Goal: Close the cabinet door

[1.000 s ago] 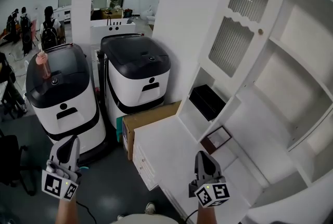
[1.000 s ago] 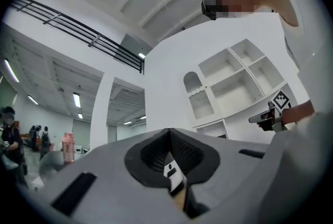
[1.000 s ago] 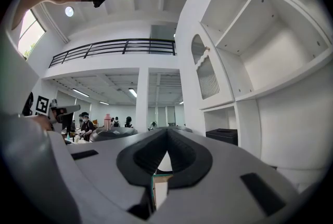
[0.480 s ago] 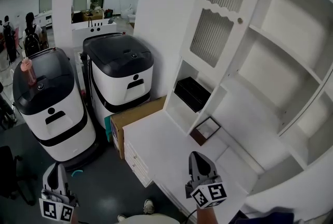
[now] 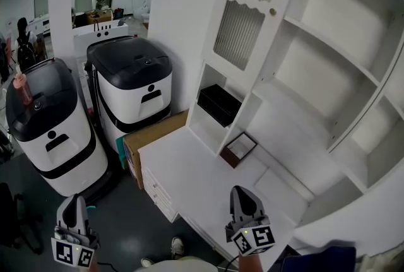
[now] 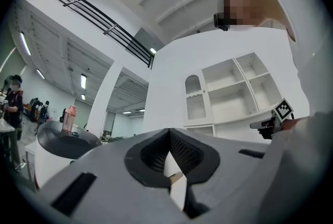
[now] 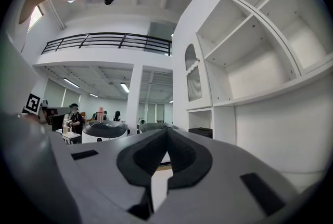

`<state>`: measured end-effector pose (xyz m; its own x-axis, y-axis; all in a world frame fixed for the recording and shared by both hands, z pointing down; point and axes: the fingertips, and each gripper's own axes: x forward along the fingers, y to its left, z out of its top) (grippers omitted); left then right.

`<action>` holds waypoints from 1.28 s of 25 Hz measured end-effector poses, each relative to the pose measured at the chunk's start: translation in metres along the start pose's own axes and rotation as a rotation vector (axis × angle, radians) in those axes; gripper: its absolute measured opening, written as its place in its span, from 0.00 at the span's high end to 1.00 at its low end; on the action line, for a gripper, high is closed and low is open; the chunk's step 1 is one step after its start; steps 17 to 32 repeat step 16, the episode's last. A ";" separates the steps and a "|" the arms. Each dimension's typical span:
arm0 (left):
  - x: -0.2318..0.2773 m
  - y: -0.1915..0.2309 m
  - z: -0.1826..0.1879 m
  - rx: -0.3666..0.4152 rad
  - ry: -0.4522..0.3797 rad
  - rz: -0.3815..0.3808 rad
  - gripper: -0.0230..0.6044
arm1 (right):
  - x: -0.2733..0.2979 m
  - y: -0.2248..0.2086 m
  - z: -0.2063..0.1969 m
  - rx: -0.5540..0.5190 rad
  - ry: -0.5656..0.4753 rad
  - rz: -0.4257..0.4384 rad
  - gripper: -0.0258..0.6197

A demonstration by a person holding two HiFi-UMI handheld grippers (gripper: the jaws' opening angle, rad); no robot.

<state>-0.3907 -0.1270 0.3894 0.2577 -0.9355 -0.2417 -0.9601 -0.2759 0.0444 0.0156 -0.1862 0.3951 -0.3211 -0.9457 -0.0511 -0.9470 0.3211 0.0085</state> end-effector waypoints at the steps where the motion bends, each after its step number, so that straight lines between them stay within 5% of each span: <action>1: 0.001 -0.002 -0.002 -0.002 0.003 -0.005 0.95 | -0.003 -0.002 -0.001 0.001 0.001 -0.006 0.96; 9: 0.009 -0.010 -0.006 -0.064 -0.007 -0.017 0.95 | -0.007 -0.012 0.001 -0.007 -0.001 -0.016 0.96; 32: 0.019 -0.012 -0.005 -0.080 -0.019 -0.019 0.95 | -0.002 -0.018 0.001 -0.004 0.004 -0.022 0.96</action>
